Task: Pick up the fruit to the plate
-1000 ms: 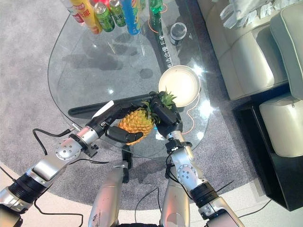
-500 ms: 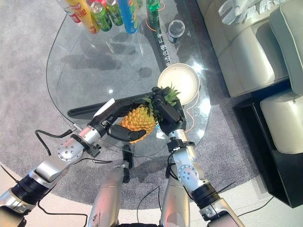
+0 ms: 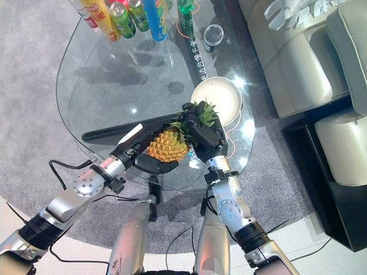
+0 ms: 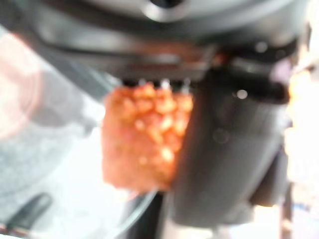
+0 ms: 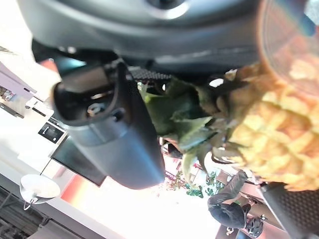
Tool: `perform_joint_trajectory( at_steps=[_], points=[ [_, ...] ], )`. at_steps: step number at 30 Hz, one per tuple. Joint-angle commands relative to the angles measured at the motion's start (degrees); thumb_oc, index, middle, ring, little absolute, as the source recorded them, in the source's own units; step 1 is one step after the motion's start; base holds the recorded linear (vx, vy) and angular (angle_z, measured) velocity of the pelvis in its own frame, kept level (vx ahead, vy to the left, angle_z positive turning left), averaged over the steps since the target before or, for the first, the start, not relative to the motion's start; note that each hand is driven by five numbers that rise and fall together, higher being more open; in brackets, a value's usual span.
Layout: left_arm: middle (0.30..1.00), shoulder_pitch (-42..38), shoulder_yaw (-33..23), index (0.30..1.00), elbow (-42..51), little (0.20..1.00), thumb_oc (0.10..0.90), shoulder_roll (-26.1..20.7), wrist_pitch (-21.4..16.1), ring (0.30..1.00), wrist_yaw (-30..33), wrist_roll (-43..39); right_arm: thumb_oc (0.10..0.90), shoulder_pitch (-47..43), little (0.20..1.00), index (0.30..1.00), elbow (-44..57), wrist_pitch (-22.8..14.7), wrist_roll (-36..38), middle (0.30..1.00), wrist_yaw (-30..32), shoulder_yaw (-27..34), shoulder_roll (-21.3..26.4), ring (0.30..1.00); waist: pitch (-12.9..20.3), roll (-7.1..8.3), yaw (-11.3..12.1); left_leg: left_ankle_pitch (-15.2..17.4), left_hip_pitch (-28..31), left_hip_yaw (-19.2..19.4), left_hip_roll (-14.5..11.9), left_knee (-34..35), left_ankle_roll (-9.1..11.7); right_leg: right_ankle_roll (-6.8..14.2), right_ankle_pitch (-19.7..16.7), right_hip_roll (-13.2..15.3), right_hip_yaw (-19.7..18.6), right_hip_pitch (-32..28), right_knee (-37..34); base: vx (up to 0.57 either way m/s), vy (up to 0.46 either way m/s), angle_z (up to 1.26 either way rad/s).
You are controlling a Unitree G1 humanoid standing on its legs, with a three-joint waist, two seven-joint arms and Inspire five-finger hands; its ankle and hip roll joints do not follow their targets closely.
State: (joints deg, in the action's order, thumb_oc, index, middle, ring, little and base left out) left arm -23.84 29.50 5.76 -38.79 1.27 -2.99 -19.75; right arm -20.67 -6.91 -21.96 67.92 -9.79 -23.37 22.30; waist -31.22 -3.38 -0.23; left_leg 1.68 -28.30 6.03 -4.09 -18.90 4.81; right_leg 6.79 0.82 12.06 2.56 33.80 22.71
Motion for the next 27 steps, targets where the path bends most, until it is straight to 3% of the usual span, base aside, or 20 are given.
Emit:
perform_joint_trajectory(
  at_steps=[1, 9, 19, 27],
  points=[
    [0.9, 0.8, -0.4, 0.9, 7.1, 0.9, 0.8, 0.6, -1.1, 0.9, 0.0, -0.7, 0.1, -6.6, 0.2, 0.3, 19.2, -5.0, -2.1, 0.3, -9.0, 0.7, -3.9, 0.3, 1.4, -0.39, -1.9, 3.0, -1.4, 4.8, 8.3, -2.9, -5.5, -3.6, 0.8, -7.8, 7.1, -4.9, -5.3, 0.0, 0.0, 0.0],
    [0.9, 1.0, -0.8, 0.9, 6.4, 0.9, 0.8, 0.2, -1.0, 0.9, 0.7, -0.4, 0.1, -6.1, 0.2, 0.3, 17.8, -7.0, -8.9, 0.3, -3.7, 1.8, -2.3, 0.3, 1.4, -0.09, -2.0, 3.0, -1.4, 5.0, 8.0, -2.9, -5.5, -3.6, 0.8, -7.7, 7.4, -4.9, -5.2, 0.0, 0.0, 0.0],
    [0.9, 1.8, -2.6, 0.9, 4.1, 0.9, 0.8, -0.6, 0.5, 0.9, 3.5, 1.7, 0.1, -6.2, 0.2, 0.3, 15.0, -9.9, -29.6, 0.3, 10.8, 6.8, 3.2, 0.3, 1.4, 0.44, -2.5, 3.4, -1.3, 5.3, 7.6, -3.0, -5.5, -3.4, 1.0, -8.0, 7.1, -4.6, -4.8, 0.0, 0.0, 0.0],
    [0.9, 3.5, -3.7, 0.9, 3.5, 0.9, 0.8, -1.0, 0.7, 0.9, 4.2, 1.5, 0.1, -5.8, 0.2, 0.3, 14.5, -10.6, -37.6, 0.3, 18.2, 9.9, 6.3, 0.3, 1.4, 0.59, -2.7, 3.7, -1.3, 5.5, 7.4, -3.4, -5.5, -3.4, 1.3, -8.1, 7.0, -4.7, -4.5, 0.0, 0.0, 0.0]
  ],
)
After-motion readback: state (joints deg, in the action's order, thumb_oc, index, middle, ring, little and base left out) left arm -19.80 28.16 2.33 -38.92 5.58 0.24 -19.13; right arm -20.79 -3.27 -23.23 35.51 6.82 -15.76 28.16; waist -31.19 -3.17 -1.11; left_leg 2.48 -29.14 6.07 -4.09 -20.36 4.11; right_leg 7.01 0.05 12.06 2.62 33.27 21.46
